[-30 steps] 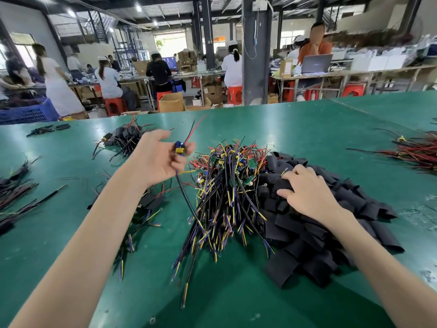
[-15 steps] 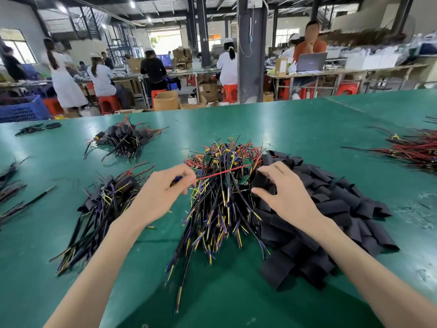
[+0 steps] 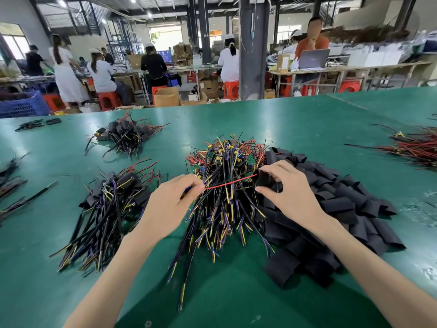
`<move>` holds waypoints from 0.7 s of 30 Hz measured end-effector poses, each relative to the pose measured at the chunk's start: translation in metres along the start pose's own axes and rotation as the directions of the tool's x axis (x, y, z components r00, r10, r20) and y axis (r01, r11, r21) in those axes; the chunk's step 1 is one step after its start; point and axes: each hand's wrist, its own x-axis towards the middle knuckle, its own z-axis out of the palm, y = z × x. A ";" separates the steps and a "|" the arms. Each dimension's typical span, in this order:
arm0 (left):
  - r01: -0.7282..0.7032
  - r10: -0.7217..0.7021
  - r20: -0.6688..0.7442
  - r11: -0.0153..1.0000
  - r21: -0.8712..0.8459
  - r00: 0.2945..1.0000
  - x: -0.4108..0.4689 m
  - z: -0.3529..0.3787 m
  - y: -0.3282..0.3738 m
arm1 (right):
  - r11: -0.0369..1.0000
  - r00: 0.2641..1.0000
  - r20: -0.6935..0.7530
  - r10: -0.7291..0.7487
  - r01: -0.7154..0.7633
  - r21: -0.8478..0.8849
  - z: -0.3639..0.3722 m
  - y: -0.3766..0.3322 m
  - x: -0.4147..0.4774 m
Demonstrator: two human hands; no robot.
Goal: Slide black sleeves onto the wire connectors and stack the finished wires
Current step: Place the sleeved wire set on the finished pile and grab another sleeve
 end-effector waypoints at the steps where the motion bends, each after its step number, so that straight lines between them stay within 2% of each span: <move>1: -0.002 0.002 0.005 1.000 0.018 1.000 -0.001 0.001 -0.001 | 1.000 1.000 -0.010 0.000 0.000 0.010 0.000 -0.001 0.000; 12: -0.024 0.020 0.048 0.996 0.084 0.999 -0.005 0.005 0.003 | 0.998 1.000 -0.006 -0.010 0.010 0.065 -0.001 -0.001 0.000; 17: -0.001 -0.005 0.138 0.999 0.041 0.990 -0.007 0.010 0.007 | 0.978 0.986 0.031 -0.163 0.165 -0.125 0.003 -0.005 -0.005; 21: 0.073 -0.054 0.174 0.992 -0.105 0.983 -0.006 0.013 0.014 | 0.934 0.976 0.004 -0.218 0.210 -0.287 0.007 -0.012 -0.008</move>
